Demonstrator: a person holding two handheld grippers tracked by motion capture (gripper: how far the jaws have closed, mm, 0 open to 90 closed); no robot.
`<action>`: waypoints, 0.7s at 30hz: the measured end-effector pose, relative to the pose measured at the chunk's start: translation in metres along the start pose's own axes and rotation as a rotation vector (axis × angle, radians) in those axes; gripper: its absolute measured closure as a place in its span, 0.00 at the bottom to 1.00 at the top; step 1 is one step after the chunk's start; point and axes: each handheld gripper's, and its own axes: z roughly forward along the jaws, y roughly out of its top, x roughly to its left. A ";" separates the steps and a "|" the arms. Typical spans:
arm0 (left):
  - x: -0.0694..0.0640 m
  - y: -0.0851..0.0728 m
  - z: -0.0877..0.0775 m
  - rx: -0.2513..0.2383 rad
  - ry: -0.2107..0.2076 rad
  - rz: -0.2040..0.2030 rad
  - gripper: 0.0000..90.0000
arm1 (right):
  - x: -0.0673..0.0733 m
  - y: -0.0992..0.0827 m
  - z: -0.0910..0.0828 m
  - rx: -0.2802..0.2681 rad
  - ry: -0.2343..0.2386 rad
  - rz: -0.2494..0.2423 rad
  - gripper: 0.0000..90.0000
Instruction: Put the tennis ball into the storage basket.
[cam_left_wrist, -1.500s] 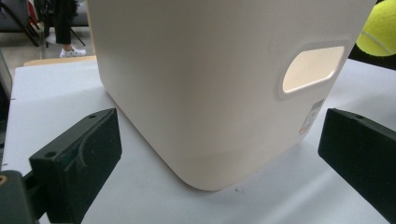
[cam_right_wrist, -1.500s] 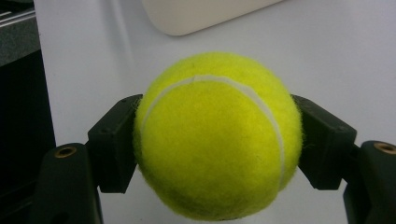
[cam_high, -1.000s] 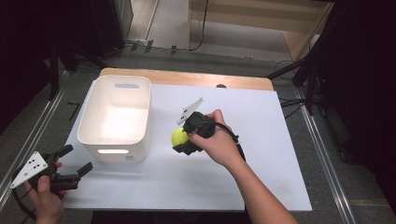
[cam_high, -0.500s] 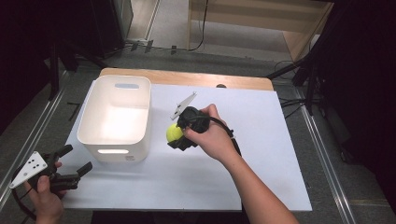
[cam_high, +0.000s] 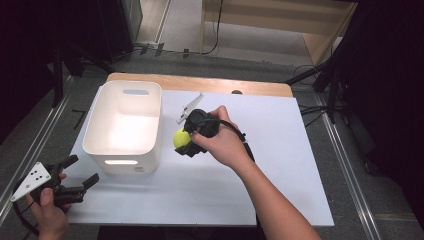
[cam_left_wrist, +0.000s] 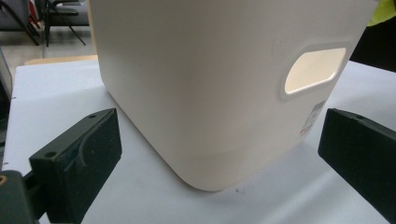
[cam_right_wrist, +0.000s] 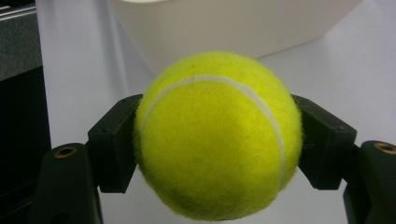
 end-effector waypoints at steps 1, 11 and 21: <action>0.000 0.000 0.000 0.000 0.000 0.000 0.00 | -0.001 0.002 -0.001 -0.003 0.001 -0.006 0.27; 0.000 0.000 0.000 -0.002 -0.002 0.000 0.00 | -0.001 0.014 0.000 -0.005 0.011 -0.015 0.27; 0.001 0.000 0.000 -0.002 -0.005 -0.002 0.00 | -0.001 0.024 0.000 0.004 0.009 -0.015 0.27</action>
